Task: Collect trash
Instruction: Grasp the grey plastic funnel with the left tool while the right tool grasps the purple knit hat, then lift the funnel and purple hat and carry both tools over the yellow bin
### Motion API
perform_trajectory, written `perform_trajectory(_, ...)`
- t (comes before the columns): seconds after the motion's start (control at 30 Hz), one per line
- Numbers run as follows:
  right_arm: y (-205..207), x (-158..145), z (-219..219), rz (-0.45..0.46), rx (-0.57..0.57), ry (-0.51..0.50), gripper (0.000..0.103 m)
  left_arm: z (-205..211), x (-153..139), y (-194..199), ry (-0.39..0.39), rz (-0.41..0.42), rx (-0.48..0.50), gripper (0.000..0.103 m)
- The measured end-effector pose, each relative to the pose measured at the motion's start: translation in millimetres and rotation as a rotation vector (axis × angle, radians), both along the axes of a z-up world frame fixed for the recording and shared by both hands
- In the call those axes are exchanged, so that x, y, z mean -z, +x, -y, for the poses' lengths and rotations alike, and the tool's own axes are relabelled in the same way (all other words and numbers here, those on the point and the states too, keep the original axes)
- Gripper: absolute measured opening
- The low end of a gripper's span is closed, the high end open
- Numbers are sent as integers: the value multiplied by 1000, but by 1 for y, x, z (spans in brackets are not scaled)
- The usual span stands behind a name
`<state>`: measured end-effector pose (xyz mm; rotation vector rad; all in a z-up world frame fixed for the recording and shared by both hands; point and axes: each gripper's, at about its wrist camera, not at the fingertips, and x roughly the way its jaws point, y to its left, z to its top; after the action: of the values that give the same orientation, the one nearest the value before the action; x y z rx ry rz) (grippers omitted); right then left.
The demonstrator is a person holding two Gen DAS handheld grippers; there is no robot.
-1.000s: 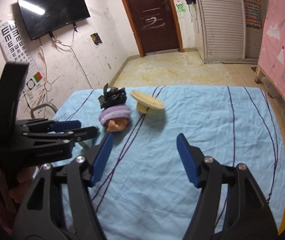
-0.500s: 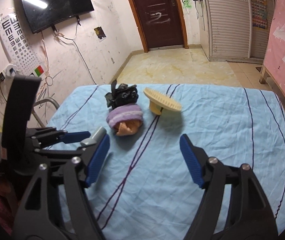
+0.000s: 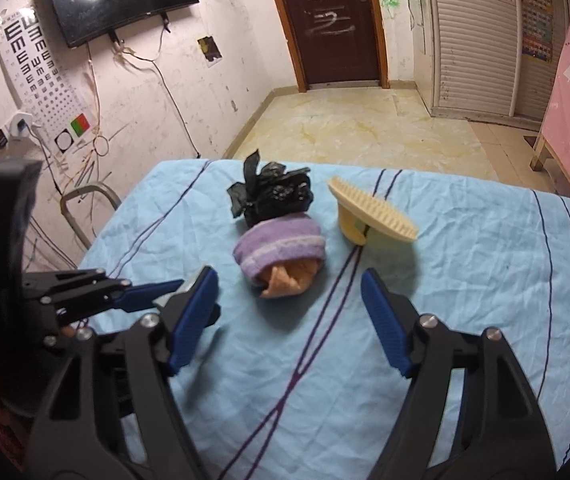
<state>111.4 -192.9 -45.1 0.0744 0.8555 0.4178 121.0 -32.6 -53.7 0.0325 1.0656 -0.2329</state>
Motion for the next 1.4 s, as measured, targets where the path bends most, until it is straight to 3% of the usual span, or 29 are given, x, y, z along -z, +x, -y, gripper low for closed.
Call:
perform_trajectory(0.43, 26, 17, -23, -31, 1, -40, 69, -27, -7, -6, -37, 17, -22, 24)
perform_trajectory(0.67, 29, 22, -30, -30, -11, -74, 36, -32, -7, -7, -43, 19, -29, 24)
perform_trajectory(0.77, 25, 20, -29, -22, -12, -68, 30, -30, -9, -9, -36, 23, -31, 24)
perform_trajectory(1.1, 1, 2, -15, 26, -19, -13, 29, -19, -25, -25, -2, 61, -36, 24)
perform_trajectory(1.4, -29, -22, 27, 92, 26, 51, 29, 14, -45, -47, 41, 105, 2, 24)
